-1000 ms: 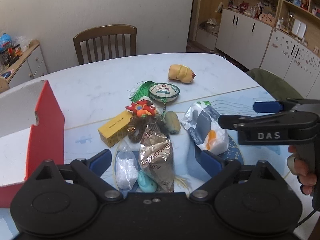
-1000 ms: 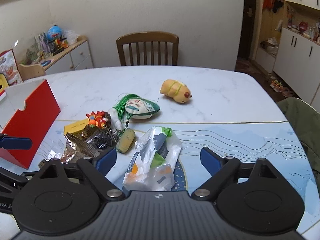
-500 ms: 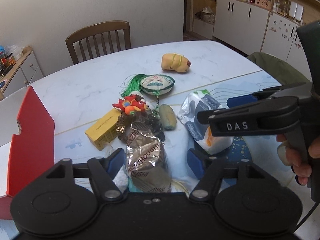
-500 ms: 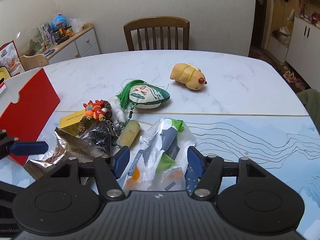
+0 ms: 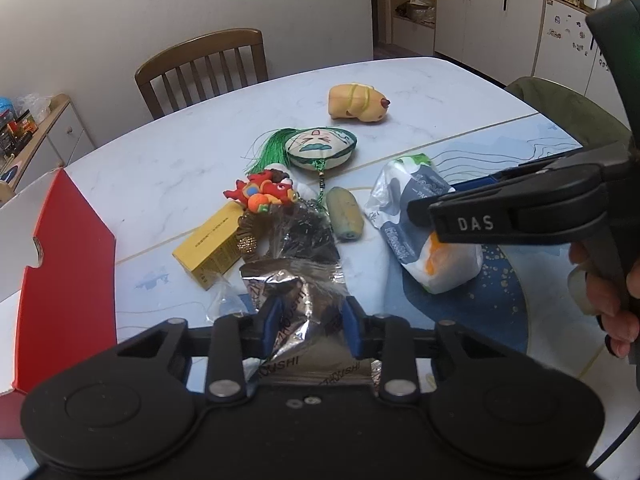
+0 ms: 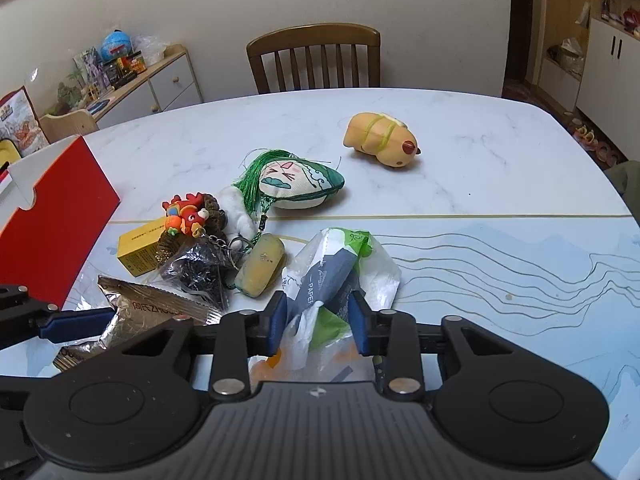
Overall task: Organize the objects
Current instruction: 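Grasp the white plastic bag with the right gripper while the left grasps the silver foil bag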
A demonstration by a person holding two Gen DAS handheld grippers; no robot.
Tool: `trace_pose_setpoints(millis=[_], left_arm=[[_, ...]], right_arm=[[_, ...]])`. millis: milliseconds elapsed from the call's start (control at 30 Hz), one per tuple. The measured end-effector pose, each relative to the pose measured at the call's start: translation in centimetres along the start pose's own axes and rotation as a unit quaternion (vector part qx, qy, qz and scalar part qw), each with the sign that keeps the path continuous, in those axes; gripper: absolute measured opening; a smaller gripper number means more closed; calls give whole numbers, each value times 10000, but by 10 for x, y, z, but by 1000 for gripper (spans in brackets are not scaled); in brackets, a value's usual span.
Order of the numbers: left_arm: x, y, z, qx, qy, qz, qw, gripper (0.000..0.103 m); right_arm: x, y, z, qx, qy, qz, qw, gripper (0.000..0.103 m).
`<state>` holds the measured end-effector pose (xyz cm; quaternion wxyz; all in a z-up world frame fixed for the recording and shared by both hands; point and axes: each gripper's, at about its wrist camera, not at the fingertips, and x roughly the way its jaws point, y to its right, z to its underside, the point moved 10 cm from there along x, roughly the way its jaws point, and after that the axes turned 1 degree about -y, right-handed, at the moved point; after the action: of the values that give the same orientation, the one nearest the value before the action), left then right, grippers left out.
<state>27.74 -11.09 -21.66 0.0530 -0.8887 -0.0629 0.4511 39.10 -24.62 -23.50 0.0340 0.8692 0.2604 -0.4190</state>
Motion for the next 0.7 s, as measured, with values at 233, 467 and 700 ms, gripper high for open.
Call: trace_pose_setpoints(millis=[233, 467, 700], left_arm=[[-4, -1, 0, -118, -8, 35, 9999, 26], [-19, -5, -1, -294, 83, 97, 9995, 26], [-45, -11, -5, -512, 221, 176, 9983, 26]], right_arm=[[-14, 1, 0, 107, 122, 1, 9999, 10], [-37, 3, -1, 183, 292, 2, 9994, 5], [-67, -4, -2, 263, 444, -125, 9986, 5]])
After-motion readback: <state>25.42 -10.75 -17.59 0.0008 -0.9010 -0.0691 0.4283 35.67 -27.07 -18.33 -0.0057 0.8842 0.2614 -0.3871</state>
